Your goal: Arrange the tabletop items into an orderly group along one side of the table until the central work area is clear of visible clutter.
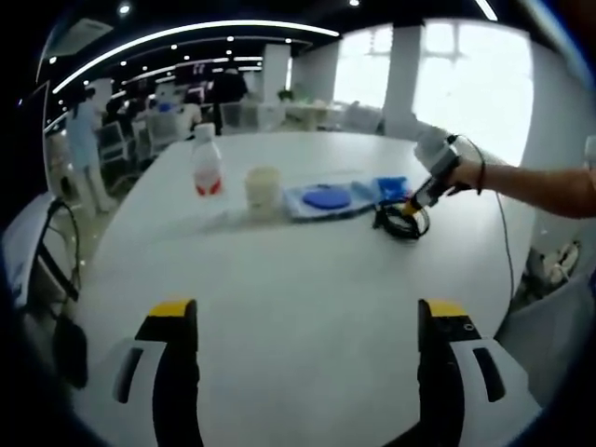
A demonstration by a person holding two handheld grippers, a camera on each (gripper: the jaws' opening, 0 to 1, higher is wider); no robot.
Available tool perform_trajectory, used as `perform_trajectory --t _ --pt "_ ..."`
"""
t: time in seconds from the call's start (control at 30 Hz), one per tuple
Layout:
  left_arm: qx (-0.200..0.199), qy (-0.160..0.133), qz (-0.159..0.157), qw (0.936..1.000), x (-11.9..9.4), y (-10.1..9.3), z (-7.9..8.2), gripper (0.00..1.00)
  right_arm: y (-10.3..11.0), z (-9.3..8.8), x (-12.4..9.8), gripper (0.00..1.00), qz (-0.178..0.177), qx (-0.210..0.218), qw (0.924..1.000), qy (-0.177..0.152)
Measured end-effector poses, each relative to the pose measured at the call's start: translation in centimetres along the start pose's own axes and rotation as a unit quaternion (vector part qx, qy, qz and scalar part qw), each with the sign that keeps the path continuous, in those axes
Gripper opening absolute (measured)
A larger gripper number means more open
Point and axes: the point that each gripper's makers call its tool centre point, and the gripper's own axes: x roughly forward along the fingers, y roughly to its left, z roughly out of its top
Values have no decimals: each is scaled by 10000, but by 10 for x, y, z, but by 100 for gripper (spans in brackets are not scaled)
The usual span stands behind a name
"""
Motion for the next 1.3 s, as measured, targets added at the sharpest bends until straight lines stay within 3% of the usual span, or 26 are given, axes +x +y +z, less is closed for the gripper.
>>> perform_trajectory --t 0.23,0.43,0.57,0.7,0.83,1.3 --pt "25 15 -28 10000 1 -1 0 95 1 0 0 11 55 -234 9997 -9" --pt "20 -7 -18 10000 0 0 1 96 -3 0 -2 16 -17 -136 9999 -25" --pt "15 -28 -11 10000 0 1 2 96 -3 6 -8 28 32 116 9998 -176" --pt "33 -29 -24 10000 0 0 2 96 0 9 -13 34 60 100 9995 -284" --pt "43 -27 -46 10000 0 -2 2 96 4 10 -20 47 123 203 9991 -348" --pt "119 -62 -38 9999 -1 -3 4 99 23 19 -52 76 437 489 9948 -776"
